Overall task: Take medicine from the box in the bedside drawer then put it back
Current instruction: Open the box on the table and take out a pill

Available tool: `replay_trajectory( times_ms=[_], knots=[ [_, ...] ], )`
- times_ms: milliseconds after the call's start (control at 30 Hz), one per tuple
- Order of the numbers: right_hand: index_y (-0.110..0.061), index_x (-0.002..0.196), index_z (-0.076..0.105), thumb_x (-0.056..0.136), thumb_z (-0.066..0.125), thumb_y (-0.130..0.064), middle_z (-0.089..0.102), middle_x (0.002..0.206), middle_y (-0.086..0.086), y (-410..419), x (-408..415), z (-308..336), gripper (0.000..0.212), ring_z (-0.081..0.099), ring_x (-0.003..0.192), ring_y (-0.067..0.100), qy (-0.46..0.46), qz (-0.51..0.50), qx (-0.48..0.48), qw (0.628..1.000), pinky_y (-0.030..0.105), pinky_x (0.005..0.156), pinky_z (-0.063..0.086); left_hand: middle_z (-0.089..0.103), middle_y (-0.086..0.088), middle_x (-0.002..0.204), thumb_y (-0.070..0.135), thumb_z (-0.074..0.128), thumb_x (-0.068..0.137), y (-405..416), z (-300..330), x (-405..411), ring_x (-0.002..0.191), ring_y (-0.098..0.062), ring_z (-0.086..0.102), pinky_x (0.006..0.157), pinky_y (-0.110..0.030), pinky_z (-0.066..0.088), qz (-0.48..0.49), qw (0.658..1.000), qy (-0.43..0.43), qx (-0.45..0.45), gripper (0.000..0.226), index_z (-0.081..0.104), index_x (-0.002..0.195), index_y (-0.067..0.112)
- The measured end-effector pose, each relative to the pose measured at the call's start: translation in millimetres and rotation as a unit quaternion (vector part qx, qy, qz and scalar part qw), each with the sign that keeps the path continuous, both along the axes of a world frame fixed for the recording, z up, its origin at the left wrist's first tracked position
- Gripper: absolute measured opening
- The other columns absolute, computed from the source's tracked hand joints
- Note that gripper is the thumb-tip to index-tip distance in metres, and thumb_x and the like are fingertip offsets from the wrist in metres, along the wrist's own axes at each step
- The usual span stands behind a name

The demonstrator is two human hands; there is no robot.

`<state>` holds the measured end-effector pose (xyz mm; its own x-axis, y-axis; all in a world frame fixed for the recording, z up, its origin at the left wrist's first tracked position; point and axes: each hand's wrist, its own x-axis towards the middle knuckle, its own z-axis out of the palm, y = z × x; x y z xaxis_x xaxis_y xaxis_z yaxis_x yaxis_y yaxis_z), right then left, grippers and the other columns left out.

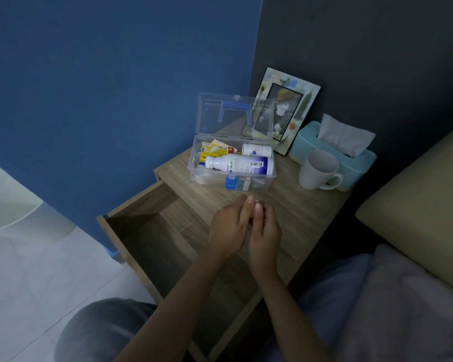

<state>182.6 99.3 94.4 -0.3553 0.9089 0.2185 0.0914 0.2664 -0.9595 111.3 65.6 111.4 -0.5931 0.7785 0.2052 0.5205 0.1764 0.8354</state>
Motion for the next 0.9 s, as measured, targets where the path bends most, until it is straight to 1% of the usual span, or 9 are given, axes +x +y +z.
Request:
replay_trajectory(
  times_ms=[100,200,333,433,533,633,700,767,900],
  knots=[
    [-0.021,0.097,0.059,0.099,0.045,-0.031,0.064,0.081,-0.011,4,0,2,0.017,0.062,0.075,0.000,-0.025,0.003,0.035,0.999,0.011,0.065,0.046,0.065,0.004,0.068,0.044,0.024,0.098,1,2,0,0.063,-0.007,0.062,0.061,-0.028,0.048,0.006,0.999,-0.041,0.012,0.046,0.062,0.086,0.021],
    [-0.029,0.081,0.050,0.095,0.033,-0.046,0.056,0.066,-0.013,11,1,1,0.029,0.058,0.063,-0.001,-0.067,-0.033,0.076,0.994,0.008,0.053,0.038,0.064,0.005,0.063,0.047,0.022,0.097,3,2,2,0.060,-0.003,0.061,0.060,-0.024,0.044,0.003,0.999,-0.050,0.009,0.048,0.061,0.076,0.028],
    [-0.012,0.071,0.055,0.093,0.024,-0.043,0.048,0.054,-0.011,13,-5,-3,0.049,0.046,0.048,0.000,-0.065,-0.069,0.070,0.993,0.025,0.049,0.037,0.058,0.005,0.053,0.043,0.021,0.097,6,1,11,0.046,-0.004,0.053,0.051,-0.021,0.035,0.028,1.000,-0.001,-0.001,0.052,0.054,0.060,0.026],
    [-0.007,0.070,0.057,0.093,0.024,-0.041,0.050,0.055,-0.010,13,-8,-4,0.052,0.047,0.046,0.007,-0.066,-0.076,0.083,0.991,0.029,0.047,0.038,0.057,0.005,0.048,0.050,0.016,0.094,4,0,7,0.044,-0.007,0.054,0.050,-0.016,0.036,0.044,0.999,0.000,-0.002,0.062,0.057,0.057,0.020],
    [-0.008,0.068,0.057,0.093,0.026,-0.040,0.052,0.054,-0.006,13,-9,-2,0.052,0.050,0.045,0.011,-0.054,-0.070,0.074,0.993,0.030,0.046,0.040,0.053,0.008,0.046,0.051,0.012,0.094,1,0,4,0.043,-0.003,0.053,0.050,-0.017,0.041,0.035,0.999,0.036,-0.005,0.061,0.057,0.061,0.023],
    [-0.009,0.065,0.058,0.091,0.026,-0.042,0.051,0.051,-0.008,15,-11,-1,0.053,0.052,0.046,0.013,-0.050,-0.069,0.051,0.995,0.031,0.046,0.042,0.063,0.000,0.055,0.052,0.010,0.094,0,1,3,0.050,-0.009,0.059,0.053,-0.024,0.045,0.044,0.997,0.059,-0.013,0.065,0.060,0.067,0.021],
    [-0.011,0.064,0.058,0.090,0.026,-0.043,0.049,0.049,-0.010,16,-11,0,0.052,0.050,0.045,0.007,-0.062,-0.065,0.051,0.995,0.027,0.046,0.040,0.062,0.001,0.058,0.049,0.010,0.096,0,0,1,0.052,-0.008,0.058,0.052,-0.017,0.039,0.043,0.996,0.082,-0.005,0.061,0.059,0.072,0.021],
    [-0.015,0.062,0.057,0.088,0.026,-0.044,0.047,0.046,-0.011,18,-11,-1,0.050,0.047,0.042,0.000,-0.076,-0.064,0.050,0.994,0.021,0.044,0.037,0.061,0.003,0.060,0.047,0.011,0.097,-1,0,0,0.052,-0.008,0.056,0.052,-0.019,0.038,0.030,0.995,0.100,0.000,0.059,0.060,0.076,0.019],
    [-0.024,0.053,0.047,0.085,0.031,-0.037,0.047,0.045,-0.005,16,-12,-1,0.038,0.047,0.042,0.015,-0.041,-0.066,0.026,0.997,0.036,0.044,0.039,0.053,0.008,0.053,0.042,0.019,0.097,-2,-1,6,0.046,-0.007,0.051,0.050,-0.022,0.038,0.016,0.997,0.072,0.030,0.052,0.057,0.068,0.020]
  ],
)
